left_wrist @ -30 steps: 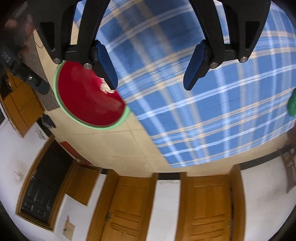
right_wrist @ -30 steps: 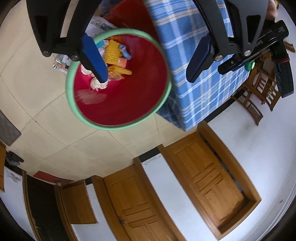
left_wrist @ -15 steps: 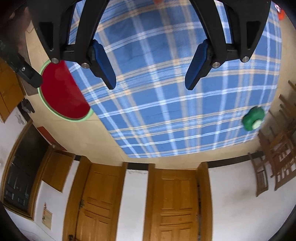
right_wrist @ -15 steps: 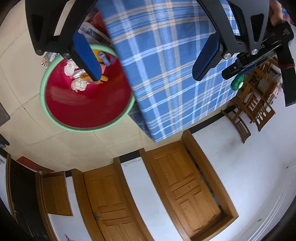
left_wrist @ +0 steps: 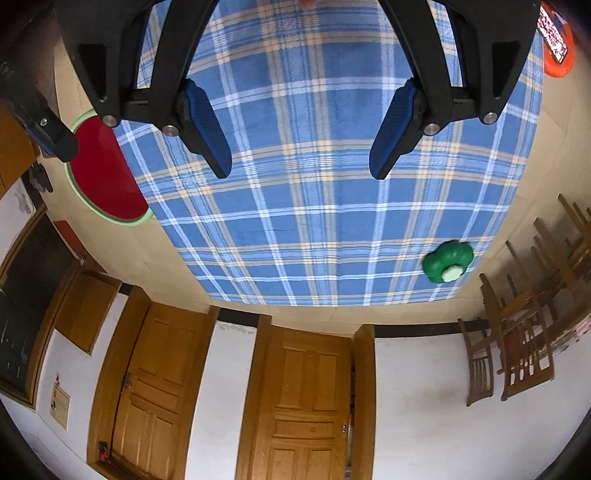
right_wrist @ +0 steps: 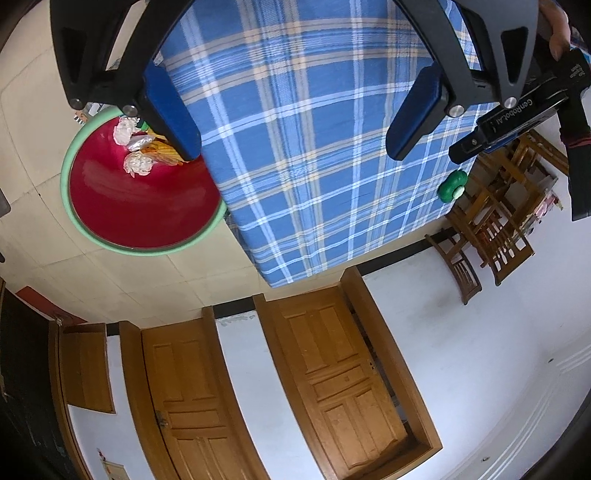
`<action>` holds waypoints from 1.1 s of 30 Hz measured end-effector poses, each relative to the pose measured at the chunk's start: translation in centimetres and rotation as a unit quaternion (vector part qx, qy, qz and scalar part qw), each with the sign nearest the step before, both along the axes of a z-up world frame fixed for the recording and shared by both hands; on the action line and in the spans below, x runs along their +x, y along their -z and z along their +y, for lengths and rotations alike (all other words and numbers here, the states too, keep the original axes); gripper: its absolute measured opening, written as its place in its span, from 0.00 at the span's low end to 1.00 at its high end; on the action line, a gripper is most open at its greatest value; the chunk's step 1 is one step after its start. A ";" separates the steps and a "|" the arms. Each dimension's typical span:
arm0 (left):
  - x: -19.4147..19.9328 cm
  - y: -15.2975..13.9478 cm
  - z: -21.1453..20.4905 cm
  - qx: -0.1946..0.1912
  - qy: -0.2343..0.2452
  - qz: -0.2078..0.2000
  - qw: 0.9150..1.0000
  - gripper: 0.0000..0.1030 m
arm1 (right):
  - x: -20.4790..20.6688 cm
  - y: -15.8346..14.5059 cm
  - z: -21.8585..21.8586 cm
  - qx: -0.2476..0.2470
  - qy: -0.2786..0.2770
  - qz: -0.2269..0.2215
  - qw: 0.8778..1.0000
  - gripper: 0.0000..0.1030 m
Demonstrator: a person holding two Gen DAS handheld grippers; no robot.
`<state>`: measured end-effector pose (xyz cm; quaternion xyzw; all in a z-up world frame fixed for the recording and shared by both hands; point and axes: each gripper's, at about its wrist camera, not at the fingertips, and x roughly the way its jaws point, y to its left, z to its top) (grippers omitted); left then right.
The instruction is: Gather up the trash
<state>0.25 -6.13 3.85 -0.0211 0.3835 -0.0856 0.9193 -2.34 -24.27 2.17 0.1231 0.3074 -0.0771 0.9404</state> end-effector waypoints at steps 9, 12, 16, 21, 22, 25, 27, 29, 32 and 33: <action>-0.7 -0.5 1.5 -0.004 -0.023 -0.009 1.000 0.74 | -0.1 -0.2 1.3 -0.005 -0.014 -0.001 1.000 0.99; -0.9 -0.5 1.7 -0.005 -0.026 -0.010 1.000 0.74 | -0.2 -0.1 1.5 -0.005 -0.017 0.000 1.000 0.99; -0.9 -0.5 2.0 -0.005 -0.030 -0.010 0.999 0.74 | -0.1 -0.1 1.6 -0.005 -0.018 0.001 1.000 0.99; -1.0 -0.5 2.2 -0.007 -0.032 -0.010 0.999 0.74 | -0.1 -0.1 1.6 -0.005 -0.018 0.001 1.000 0.99; -1.0 -0.5 2.2 -0.007 -0.032 -0.009 0.999 0.74 | -0.1 -0.1 1.6 -0.005 -0.018 0.001 1.000 0.99; -1.0 -0.5 2.3 -0.007 -0.033 -0.009 0.999 0.74 | -0.1 -0.1 1.6 -0.005 -0.018 0.001 1.000 0.99; -1.0 -0.5 2.3 -0.007 -0.033 -0.009 0.999 0.74 | -0.1 -0.1 1.6 -0.004 -0.018 0.001 1.000 0.99; -1.1 -0.5 2.3 -0.007 -0.033 -0.009 0.999 0.74 | -0.1 -0.1 1.7 -0.004 -0.018 0.001 1.000 0.99; -1.0 -0.5 2.3 -0.006 -0.032 -0.009 0.999 0.74 | -0.1 -0.1 1.6 -0.005 -0.018 0.001 1.000 0.99; -1.0 -0.5 2.3 -0.006 -0.032 -0.009 0.999 0.74 | -0.1 -0.1 1.6 -0.005 -0.018 0.001 1.000 0.99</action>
